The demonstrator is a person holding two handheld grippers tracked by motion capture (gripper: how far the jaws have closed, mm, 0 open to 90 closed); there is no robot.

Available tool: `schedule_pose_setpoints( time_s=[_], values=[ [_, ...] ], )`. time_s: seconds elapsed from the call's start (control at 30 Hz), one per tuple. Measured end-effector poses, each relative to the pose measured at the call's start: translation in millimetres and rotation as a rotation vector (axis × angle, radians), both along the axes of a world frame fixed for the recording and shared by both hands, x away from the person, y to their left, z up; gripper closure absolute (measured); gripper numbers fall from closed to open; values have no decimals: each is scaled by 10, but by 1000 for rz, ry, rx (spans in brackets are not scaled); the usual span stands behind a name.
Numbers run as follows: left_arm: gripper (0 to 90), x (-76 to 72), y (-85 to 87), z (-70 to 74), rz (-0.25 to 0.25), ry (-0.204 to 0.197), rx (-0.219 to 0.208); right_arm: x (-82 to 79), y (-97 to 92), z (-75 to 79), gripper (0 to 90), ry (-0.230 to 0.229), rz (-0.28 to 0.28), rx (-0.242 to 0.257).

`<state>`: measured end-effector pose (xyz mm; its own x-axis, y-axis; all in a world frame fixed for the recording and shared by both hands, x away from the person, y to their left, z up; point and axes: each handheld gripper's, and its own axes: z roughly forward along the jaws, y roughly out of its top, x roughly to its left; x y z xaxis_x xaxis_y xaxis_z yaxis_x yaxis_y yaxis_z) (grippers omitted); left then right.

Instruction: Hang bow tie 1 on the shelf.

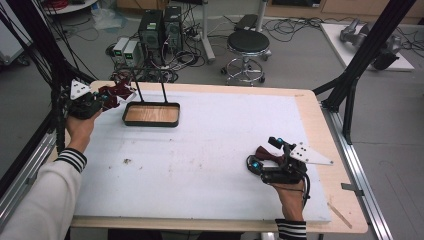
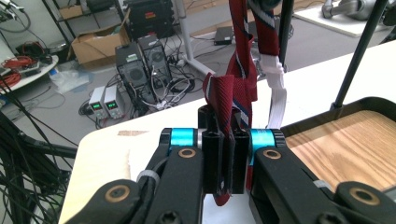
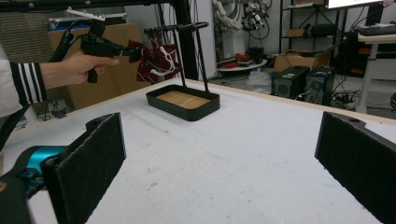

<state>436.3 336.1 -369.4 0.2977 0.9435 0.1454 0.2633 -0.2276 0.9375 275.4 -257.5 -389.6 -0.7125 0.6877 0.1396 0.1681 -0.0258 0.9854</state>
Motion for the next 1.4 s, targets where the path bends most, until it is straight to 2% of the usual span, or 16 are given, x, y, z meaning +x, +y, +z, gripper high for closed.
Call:
schedule_pose_setpoints(
  time_s=[0.1, 0.23, 0.37, 0.47, 0.53, 0.57, 0.67, 0.77, 0.83, 0.93, 1.1, 1.17, 1.4],
  values=[
    [863, -3, 14, -8, -8, 7, -21, -3, 3, 0, 8, -2, 2, -7],
    [856, -10, 23, -1, -14, 8, -22, -7, 4, 2, 8, -1, 1, -2],
    [779, -7, 32, -3, -10, 13, -29, -6, 8, 1, 8, -6, 0, -6],
    [571, 11, 42, -21, 0, 32, -54, -10, 9, 2, 8, -2, -1, -4],
    [377, 41, 68, -45, -20, 65, -110, -10, 9, 2, 8, -1, -1, -6],
    [301, 47, 71, -51, -26, 76, -123, -8, 8, 2, 8, -4, -1, -7],
    [160, 26, 88, -28, -61, 62, -155, -7, 8, 1, 8, -4, -1, -9],
    [131, -31, 114, 42, -108, 8, -201, -5, 7, 0, 8, -4, -2, -7],
    [126, -71, 117, 83, -128, -6, -215, -3, 7, 0, 8, -4, -2, -9],
    [126, -142, 99, 130, -173, -13, -214, -1, 10, -2, 8, 1, -4, -8],
    [126, -302, 44, 205, -234, -78, -209, -5, 10, -2, 8, 6, -2, -10],
    [126, -367, 32, 227, -256, -113, -221, -6, 7, 0, 8, 0, -4, -8],
    [127, -636, -70, 254, -391, -130, -238, -9, -8, -2, 8, -3, -7, -11]
  ],
)
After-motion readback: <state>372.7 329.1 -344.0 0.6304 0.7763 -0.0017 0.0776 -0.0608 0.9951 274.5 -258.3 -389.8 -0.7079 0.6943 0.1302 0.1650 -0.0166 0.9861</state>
